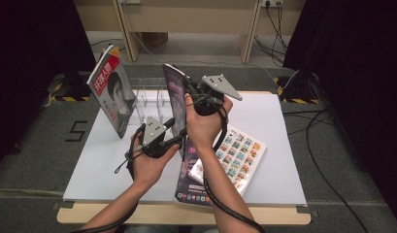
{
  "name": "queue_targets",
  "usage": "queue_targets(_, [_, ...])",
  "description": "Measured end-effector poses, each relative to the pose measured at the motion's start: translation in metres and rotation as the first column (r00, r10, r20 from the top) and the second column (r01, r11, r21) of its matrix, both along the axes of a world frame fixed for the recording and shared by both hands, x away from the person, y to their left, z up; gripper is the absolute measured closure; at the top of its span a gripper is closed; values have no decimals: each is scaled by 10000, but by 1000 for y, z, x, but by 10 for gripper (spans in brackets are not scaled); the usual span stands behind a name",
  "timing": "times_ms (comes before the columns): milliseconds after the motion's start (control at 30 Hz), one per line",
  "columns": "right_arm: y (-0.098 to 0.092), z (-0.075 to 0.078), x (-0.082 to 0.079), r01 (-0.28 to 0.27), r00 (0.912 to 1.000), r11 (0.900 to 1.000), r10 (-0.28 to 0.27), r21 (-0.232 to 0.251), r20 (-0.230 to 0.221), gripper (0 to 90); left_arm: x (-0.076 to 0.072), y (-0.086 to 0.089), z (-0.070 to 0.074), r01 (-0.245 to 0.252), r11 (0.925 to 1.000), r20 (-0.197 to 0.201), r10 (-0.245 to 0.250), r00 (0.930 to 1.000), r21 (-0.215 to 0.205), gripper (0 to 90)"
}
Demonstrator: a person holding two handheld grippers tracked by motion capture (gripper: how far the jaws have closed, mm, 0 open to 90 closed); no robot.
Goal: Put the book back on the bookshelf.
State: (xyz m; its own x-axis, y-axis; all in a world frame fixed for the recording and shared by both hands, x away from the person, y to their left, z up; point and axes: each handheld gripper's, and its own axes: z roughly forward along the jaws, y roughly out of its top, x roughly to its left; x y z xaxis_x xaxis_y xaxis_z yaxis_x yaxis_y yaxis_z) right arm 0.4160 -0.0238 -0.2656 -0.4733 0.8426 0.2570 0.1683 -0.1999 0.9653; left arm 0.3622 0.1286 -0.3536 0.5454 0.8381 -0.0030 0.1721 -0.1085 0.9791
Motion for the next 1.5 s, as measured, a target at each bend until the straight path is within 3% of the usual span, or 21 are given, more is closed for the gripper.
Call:
queue_targets(733, [6, -2, -1, 105, 9999, 9999, -105, -83, -3, 849, 7, -9, -6, -291, 9977, 84, 286, 9996, 613, 498])
queue_targets(1067, [12, -1, -3, -1, 10000, 9998, 1, -186, 43, 849, 5, -12, -6, -476, 9972, 132, 469, 9988, 579, 638])
queue_targets(1500, [21, 6, -6, -311, 9995, 9994, 312, -124, 94, 847, 1, -1, -4, -1088, 9938, 131, 1085, 9940, 232, 797])
